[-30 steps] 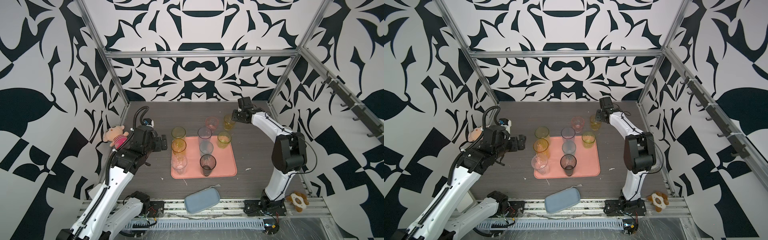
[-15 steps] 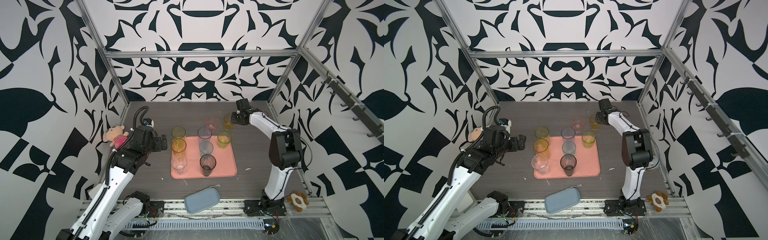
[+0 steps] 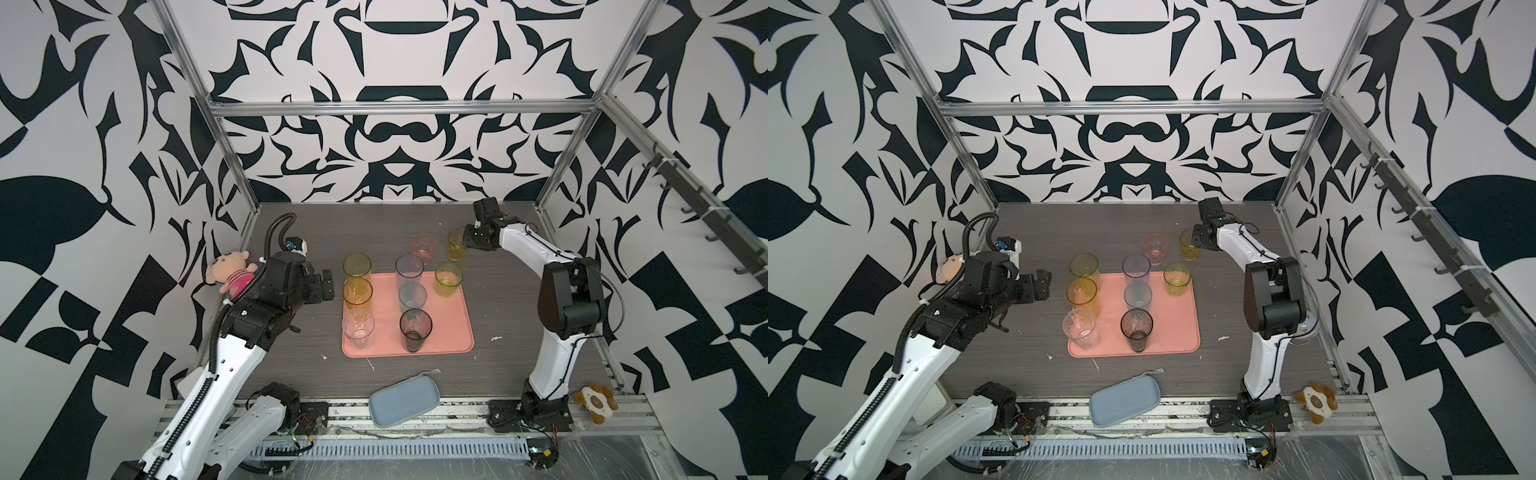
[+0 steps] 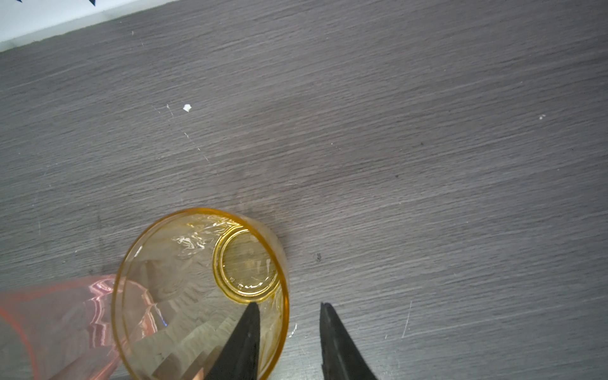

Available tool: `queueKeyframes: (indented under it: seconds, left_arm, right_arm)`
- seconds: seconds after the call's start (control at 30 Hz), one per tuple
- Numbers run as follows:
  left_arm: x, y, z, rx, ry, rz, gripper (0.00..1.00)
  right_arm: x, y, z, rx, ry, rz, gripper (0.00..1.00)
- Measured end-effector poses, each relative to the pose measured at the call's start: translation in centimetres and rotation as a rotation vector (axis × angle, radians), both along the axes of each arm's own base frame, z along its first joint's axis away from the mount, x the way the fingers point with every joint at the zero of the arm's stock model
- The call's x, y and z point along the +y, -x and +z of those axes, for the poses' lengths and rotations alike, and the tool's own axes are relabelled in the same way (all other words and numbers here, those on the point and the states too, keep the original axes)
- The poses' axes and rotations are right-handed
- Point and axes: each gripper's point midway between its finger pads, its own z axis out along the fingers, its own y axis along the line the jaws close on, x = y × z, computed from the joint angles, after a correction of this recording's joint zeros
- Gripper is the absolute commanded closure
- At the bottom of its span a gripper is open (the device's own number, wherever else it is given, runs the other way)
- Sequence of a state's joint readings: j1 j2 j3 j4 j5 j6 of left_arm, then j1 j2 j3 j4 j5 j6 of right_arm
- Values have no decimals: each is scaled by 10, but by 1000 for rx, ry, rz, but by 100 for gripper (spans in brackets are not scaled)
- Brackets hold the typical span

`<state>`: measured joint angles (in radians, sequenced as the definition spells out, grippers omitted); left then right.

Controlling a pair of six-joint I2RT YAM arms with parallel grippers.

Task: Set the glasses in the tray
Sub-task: 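Lower the right gripper and close it on the yellow glass rim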

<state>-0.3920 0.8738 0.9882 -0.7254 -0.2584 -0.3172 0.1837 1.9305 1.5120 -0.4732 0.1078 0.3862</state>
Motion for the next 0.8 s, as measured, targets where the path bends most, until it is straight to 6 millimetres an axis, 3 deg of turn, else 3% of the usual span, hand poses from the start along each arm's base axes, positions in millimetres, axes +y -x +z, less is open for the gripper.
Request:
queueKeyframes:
  seconds: [0.5,0.8]
  left_arm:
    - [2,1,2,-10,-3,9,1]
    - [2,1,2,-10,-3,8,1]
  right_arm:
    - [4,-1,-14,30,-14,11,71]
    - [5,-1,-14,30,-22,11,82]
